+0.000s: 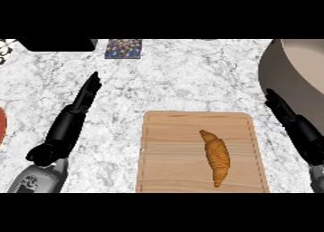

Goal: Pick the croissant from the cutting board and place it in the pot

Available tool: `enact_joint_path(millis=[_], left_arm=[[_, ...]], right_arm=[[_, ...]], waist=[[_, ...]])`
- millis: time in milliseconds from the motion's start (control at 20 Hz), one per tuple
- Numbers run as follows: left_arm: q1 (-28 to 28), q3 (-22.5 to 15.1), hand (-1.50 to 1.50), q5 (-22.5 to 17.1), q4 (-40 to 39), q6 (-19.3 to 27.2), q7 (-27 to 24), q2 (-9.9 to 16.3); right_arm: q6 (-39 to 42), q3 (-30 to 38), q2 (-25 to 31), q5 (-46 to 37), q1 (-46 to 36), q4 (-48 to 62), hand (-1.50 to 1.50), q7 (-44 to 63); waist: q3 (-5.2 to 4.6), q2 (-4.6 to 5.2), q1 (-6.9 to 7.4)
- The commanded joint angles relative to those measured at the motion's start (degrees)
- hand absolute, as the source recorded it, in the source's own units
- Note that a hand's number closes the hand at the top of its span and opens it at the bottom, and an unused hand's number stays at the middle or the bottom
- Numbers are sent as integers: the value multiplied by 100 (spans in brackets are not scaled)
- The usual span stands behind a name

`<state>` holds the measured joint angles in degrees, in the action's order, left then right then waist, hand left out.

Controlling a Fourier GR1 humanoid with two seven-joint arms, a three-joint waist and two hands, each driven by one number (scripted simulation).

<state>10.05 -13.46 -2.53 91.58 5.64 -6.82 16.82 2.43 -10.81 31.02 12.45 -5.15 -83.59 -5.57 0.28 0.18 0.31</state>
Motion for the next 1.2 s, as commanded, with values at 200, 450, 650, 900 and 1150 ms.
enact_joint_path(millis=[200, 450, 650, 900, 1150], left_arm=[[161, 963, 0, -457, -71, 532, 859, -62], [246, 1160, 0, -711, 106, 750, 1753, -104], [274, 1216, 0, -640, 198, 822, 1977, -63], [251, 1747, 0, -962, -244, 374, 1760, 196], [291, 1623, 0, -784, 74, 610, 2002, 164]], right_arm=[[805, 11, -61, -31, -1748, 397, 150, -428], [46, -295, 18, -1750, -1946, 1516, -150, -1888], [668, -107, -61, -1496, -2124, 2042, -150, -3217], [1471, -125, 425, -1608, -2227, 1316, -150, -2938], [2134, -898, 763, -2038, -2565, 334, -150, -1202]], waist=[[-18, 37, 342], [-8, 43, 256], [-17, 10, 105], [-30, -16, -19], [-41, -58, -35]])
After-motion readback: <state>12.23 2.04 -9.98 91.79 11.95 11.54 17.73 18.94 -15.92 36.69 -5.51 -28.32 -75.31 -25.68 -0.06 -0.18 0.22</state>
